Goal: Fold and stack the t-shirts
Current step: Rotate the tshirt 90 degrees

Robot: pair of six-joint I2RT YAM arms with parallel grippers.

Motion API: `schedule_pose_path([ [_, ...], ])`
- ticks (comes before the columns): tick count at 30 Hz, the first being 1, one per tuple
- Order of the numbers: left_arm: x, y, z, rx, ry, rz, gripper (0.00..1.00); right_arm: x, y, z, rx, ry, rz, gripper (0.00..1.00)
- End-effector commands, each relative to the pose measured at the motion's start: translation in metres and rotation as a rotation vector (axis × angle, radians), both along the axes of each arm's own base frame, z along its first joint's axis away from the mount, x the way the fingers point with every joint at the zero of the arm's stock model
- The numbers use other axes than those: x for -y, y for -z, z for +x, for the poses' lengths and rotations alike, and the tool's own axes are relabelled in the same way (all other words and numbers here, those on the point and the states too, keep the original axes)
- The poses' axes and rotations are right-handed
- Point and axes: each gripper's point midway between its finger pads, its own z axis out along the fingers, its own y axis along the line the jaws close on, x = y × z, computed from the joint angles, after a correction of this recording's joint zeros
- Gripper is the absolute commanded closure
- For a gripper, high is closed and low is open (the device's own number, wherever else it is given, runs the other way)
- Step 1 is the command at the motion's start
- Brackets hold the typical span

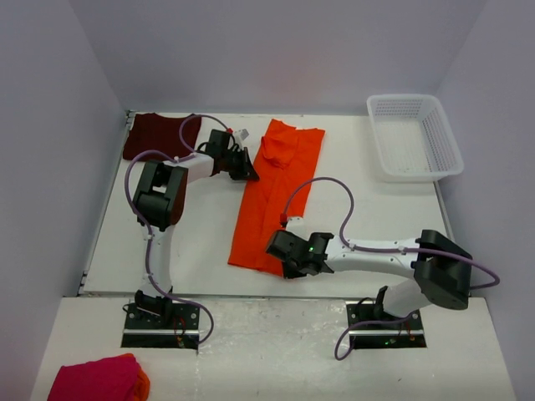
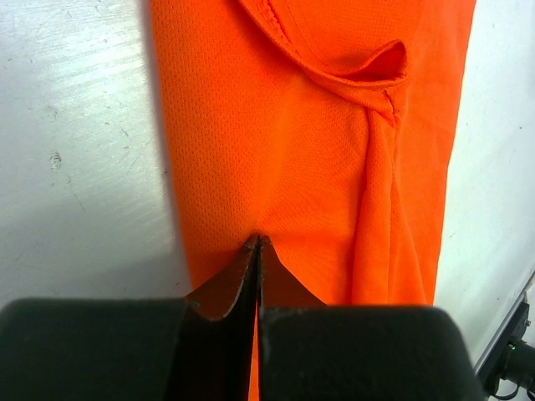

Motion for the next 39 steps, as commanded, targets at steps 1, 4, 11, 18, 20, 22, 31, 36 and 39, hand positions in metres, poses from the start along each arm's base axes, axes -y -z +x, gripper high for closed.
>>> schedule_pose_path([
  [1, -0.021, 0.05, -0.022, -0.131, -0.027, 0.089, 1.0, 0.019, 0.0, -0.006, 0.004, 0.058, -0.032, 0.99],
  [4, -0.021, 0.051, -0.024, -0.136, -0.024, 0.089, 1.0, 0.024, 0.005, -0.011, -0.007, 0.057, -0.038, 0.98],
  [11, -0.022, 0.042, -0.026, -0.128, -0.028, 0.09, 1.0, 0.026, 0.017, -0.019, -0.037, 0.051, -0.032, 0.96],
  [18, -0.01, 0.037, -0.046, -0.162, -0.054, 0.026, 1.0, 0.043, 0.021, -0.021, -0.03, 0.094, -0.064, 0.96],
  [20, -0.008, 0.04, -0.054, -0.168, -0.046, 0.037, 1.0, 0.047, 0.022, -0.022, -0.028, 0.107, -0.066, 0.96],
  [22, -0.008, 0.045, -0.061, -0.184, -0.051, 0.051, 1.0, 0.052, 0.024, -0.024, -0.032, 0.116, -0.071, 0.96],
  [31, 0.0, 0.045, -0.081, -0.191, -0.021, 0.039, 1.0, 0.07, 0.028, -0.022, -0.013, 0.135, -0.109, 0.95],
  [36, 0.017, 0.042, -0.091, -0.179, 0.037, 0.037, 0.99, 0.062, 0.023, -0.016, 0.009, 0.099, -0.103, 0.87],
  [39, 0.018, 0.024, -0.087, -0.107, 0.02, 0.071, 0.93, 0.056, 0.013, -0.009, 0.043, 0.077, -0.083, 0.72],
])
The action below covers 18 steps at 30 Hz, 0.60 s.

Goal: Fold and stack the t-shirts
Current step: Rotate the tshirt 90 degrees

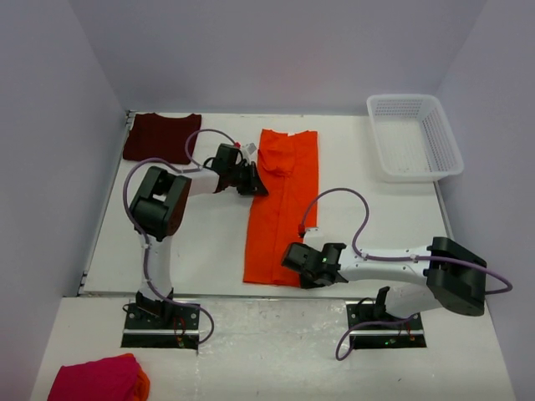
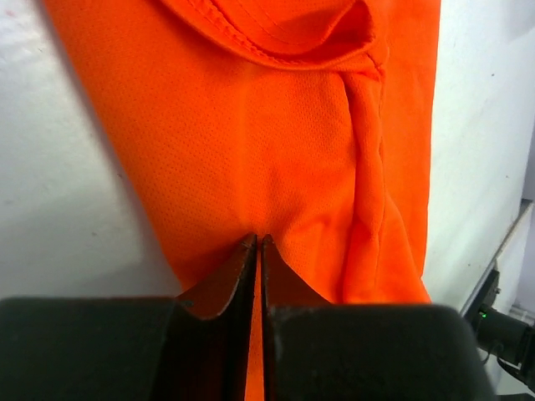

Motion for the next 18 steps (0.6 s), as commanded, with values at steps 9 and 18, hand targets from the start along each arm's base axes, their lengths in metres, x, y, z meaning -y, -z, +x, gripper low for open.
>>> schedule_pose_path([
  [9, -0.024, -0.058, -0.011, 0.189, -0.132, 0.292, 0.66, -0.001, -0.064, 0.03, 0.163, 0.016, 0.003, 0.53],
  [18, -0.032, -0.043, -0.012, 0.162, -0.12, 0.361, 0.58, 0.017, -0.075, 0.005, 0.113, 0.061, 0.134, 0.53],
])
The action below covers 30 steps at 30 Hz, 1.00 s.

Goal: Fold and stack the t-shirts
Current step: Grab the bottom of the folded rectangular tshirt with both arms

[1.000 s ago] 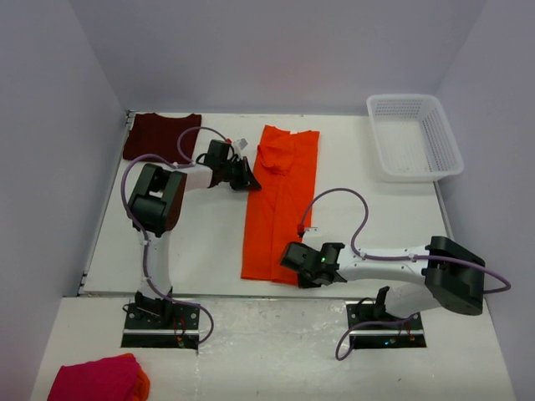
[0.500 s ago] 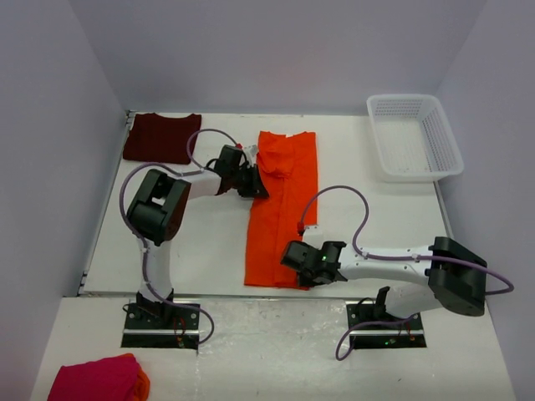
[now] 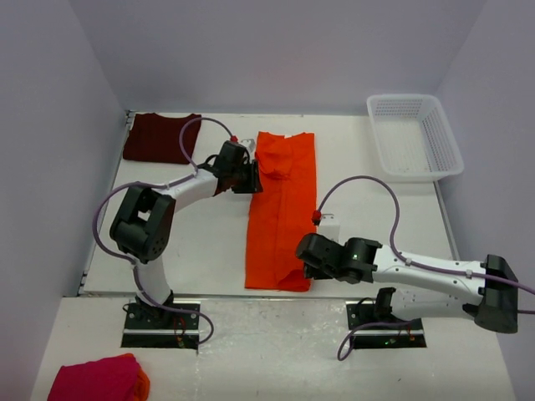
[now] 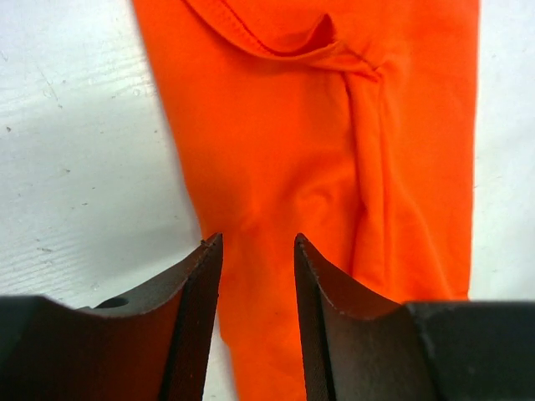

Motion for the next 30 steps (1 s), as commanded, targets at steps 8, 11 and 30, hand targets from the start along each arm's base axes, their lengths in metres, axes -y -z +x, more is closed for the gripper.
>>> schedule_pose_path([
  [8, 0.041, -0.016, 0.006, 0.013, 0.172, -0.121, 0.77, 0.036, 0.009, -0.018, -0.034, 0.094, -0.018, 0.63],
  [11, 0.061, -0.025, 0.004, 0.008, 0.245, -0.197, 0.95, 0.033, 0.005, -0.018, -0.026, 0.09, 0.007, 1.0],
  [30, 0.107, 0.036, 0.013, -0.117, 0.326, -0.241, 1.0, 0.054, 0.006, -0.019, -0.002, 0.143, 0.022, 1.0],
])
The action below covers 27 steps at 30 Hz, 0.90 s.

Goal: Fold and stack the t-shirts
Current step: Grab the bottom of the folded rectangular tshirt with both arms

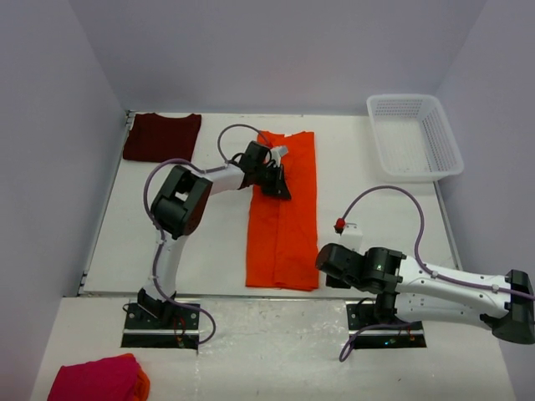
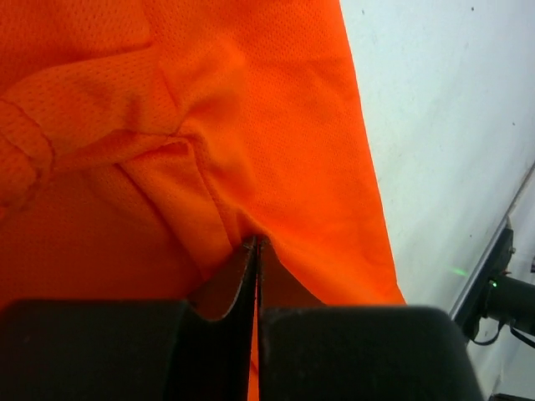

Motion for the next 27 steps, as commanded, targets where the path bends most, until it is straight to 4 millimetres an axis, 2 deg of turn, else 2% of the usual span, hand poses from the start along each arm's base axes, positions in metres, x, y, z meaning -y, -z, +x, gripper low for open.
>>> schedule_pose_path([
  [1, 0.0, -0.005, 0.024, 0.074, -0.027, 0.046, 1.0, 0.008, 0.0, 0.003, 0.028, 0.043, -0.005, 1.0],
  [3, -0.001, 0.007, 0.03, 0.08, -0.015, 0.088, 1.0, 0.005, 0.0, 0.003, 0.025, 0.036, 0.007, 1.0],
  [4, 0.002, 0.003, 0.037, 0.093, -0.007, 0.095, 1.0, 0.004, 0.002, 0.002, 0.019, 0.031, 0.01, 1.0],
  [5, 0.002, 0.017, 0.041, 0.085, -0.004, 0.118, 1.0, -0.001, 0.002, 0.003, 0.021, 0.029, 0.024, 1.0],
  [6, 0.002, 0.021, 0.044, 0.093, 0.01, 0.125, 1.0, -0.002, 0.003, 0.003, 0.019, 0.025, 0.027, 1.0],
  [7, 0.006, 0.016, 0.052, 0.105, 0.013, 0.124, 1.0, -0.005, 0.005, 0.003, 0.015, 0.015, 0.026, 1.0],
  [8, 0.005, 0.028, 0.054, 0.09, 0.015, 0.141, 1.0, -0.009, 0.007, 0.004, 0.02, 0.013, 0.037, 1.0],
  [9, 0.005, 0.03, 0.057, 0.093, 0.017, 0.142, 1.0, -0.01, 0.008, 0.005, 0.021, 0.018, 0.035, 0.99],
  [10, 0.006, 0.031, 0.062, 0.098, 0.014, 0.139, 1.0, -0.011, 0.01, 0.005, 0.015, 0.022, 0.029, 0.94],
  [11, 0.005, 0.031, 0.065, 0.098, 0.01, 0.138, 1.0, -0.012, 0.011, 0.007, 0.021, 0.028, 0.028, 0.81],
  [12, 0.005, 0.03, 0.066, 0.097, 0.01, 0.131, 1.0, -0.012, 0.013, 0.008, 0.023, 0.037, 0.022, 0.77],
  [13, 0.005, 0.029, 0.069, 0.101, 0.009, 0.123, 1.0, -0.01, 0.015, 0.012, 0.027, 0.06, 0.016, 0.72],
  [15, 0.0, 0.027, 0.072, 0.099, 0.0, 0.121, 1.0, -0.001, 0.023, 0.017, 0.024, 0.106, -0.017, 0.56],
  [18, -0.009, 0.025, 0.074, 0.104, -0.006, 0.132, 1.0, 0.003, 0.031, 0.031, 0.018, 0.133, 0.017, 0.53],
  [23, -0.028, 0.018, 0.079, 0.114, -0.03, 0.139, 1.0, -0.004, 0.022, 0.044, 0.049, 0.131, 0.084, 0.52],
  [27, -0.035, 0.016, 0.081, 0.108, -0.037, 0.129, 1.0, -0.009, 0.023, 0.053, 0.043, 0.116, 0.065, 0.52],
])
